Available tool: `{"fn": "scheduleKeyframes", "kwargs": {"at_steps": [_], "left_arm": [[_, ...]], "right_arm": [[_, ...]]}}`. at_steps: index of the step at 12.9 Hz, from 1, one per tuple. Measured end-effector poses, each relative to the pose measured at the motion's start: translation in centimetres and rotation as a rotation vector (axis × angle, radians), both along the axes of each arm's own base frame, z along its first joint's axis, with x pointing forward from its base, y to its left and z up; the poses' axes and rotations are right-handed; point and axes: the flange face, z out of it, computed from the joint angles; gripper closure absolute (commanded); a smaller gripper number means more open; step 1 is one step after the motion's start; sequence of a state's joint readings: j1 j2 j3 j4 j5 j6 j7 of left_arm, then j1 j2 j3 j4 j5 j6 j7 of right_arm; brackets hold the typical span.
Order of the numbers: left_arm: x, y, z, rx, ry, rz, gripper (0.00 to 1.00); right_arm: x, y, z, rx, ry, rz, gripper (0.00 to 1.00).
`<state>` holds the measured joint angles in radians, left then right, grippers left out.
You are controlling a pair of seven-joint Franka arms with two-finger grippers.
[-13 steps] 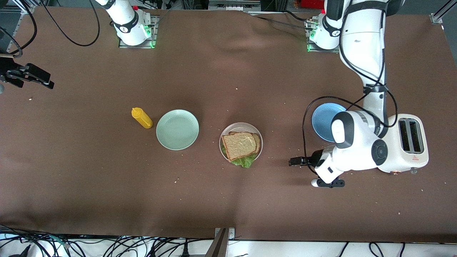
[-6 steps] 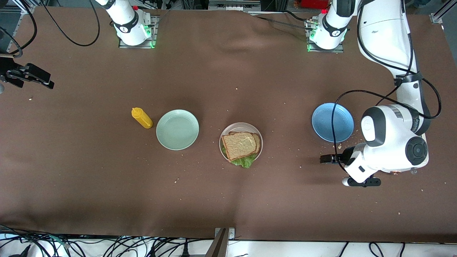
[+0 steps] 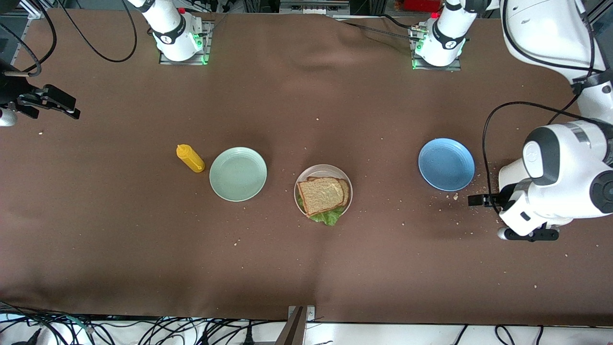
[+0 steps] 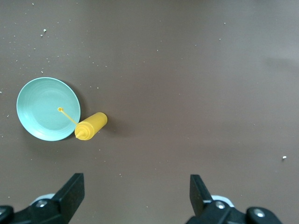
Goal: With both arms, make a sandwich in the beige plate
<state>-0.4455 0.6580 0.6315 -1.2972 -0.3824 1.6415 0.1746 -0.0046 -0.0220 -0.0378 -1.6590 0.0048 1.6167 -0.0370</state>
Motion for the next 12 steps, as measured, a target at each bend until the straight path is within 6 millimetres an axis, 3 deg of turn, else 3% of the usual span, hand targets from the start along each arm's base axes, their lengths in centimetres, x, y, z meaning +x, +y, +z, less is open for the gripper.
{"fn": "scheduleKeyframes", "kwargs": {"at_steps": [4,6,9,12], "left_arm": [[-2.3,3.0,7.0,0.052,-0.004,-0.008,0.00],[-3.6,3.8,8.9,0.036,0.026,-0.002,0.00],[-4.3,3.1,10.5,0.093,0.031,-0.032,0.00],[-5.4,1.9,14.0,0.119,-0.010,-0.056,0.00]], "right_arm": [[0.0,0.0,0.0,0.000,0.000,0.000,0.00],[0.0,0.0,0.0,0.000,0.000,0.000,0.00],[0.0,0.0,0.0,0.000,-0.001,0.000,0.00],[0.0,0.0,0.0,0.000,0.000,0.000,0.00]]}}
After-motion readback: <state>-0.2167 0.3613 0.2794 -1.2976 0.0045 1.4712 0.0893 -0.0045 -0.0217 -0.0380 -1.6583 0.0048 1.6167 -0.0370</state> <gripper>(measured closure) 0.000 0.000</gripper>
